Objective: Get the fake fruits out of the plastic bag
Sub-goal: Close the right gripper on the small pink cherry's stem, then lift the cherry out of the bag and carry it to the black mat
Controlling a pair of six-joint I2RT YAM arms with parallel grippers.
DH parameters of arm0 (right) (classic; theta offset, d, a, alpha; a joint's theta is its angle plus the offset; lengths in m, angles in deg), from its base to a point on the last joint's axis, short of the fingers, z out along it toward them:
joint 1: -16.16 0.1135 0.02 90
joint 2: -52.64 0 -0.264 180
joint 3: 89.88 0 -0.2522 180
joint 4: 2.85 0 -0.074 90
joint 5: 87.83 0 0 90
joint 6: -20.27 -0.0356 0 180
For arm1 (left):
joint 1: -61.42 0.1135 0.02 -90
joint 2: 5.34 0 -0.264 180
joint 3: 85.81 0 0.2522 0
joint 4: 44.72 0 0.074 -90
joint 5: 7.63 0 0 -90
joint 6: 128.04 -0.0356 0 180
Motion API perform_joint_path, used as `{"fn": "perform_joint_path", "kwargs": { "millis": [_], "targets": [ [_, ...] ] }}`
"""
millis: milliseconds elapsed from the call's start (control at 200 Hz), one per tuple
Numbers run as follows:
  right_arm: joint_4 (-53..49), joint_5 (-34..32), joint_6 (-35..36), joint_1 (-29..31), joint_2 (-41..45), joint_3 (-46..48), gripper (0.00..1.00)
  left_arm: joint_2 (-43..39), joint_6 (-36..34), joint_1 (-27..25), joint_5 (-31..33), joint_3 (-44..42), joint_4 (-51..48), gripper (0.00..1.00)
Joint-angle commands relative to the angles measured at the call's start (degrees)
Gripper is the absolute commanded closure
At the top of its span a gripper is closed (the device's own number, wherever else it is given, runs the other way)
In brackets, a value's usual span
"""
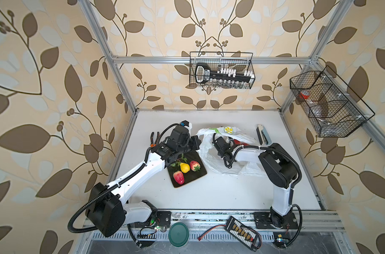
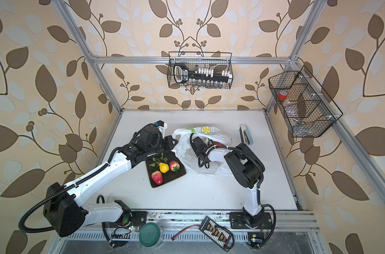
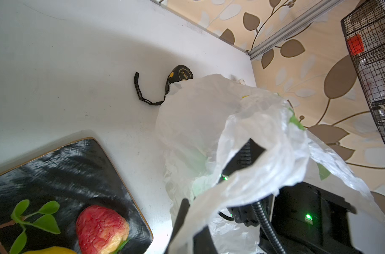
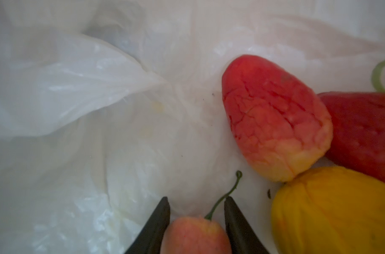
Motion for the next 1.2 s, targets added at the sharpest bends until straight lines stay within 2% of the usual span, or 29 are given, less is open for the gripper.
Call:
{"fn": "perform_joint_path", "kwargs": {
  "millis": [0, 200, 665, 1000, 1200],
  "targets": [
    [1.8, 2.1, 2.0, 0.4, 5.5, 4.2, 0.62, -1.6, 0.4, -0.4, -0.5, -0.5, 2.5, 1.0],
    [3.7, 5.5, 5.0, 2.9, 14.3, 10.5, 0.63, -1.4, 0.6, -0.4, -0.3, -0.5, 2.9, 1.0],
    [1.8, 9.0, 13.0, 14.5, 35.8, 20.5, 0.65, -1.4, 1.3, -0.4, 0.8, -1.2, 3.7, 1.0],
    [-1.3, 5.8, 19.1, 25.6, 51.2, 23.7, 0.65, -0.8, 2.4, -0.4, 1.2, -1.8, 4.7, 1.0],
    [-3.2, 4.2, 22.9, 33.6, 55.0, 21.8, 0.65, -0.3, 2.6, -0.4, 1.5, -1.7, 5.0, 1.0]
  ]
}}
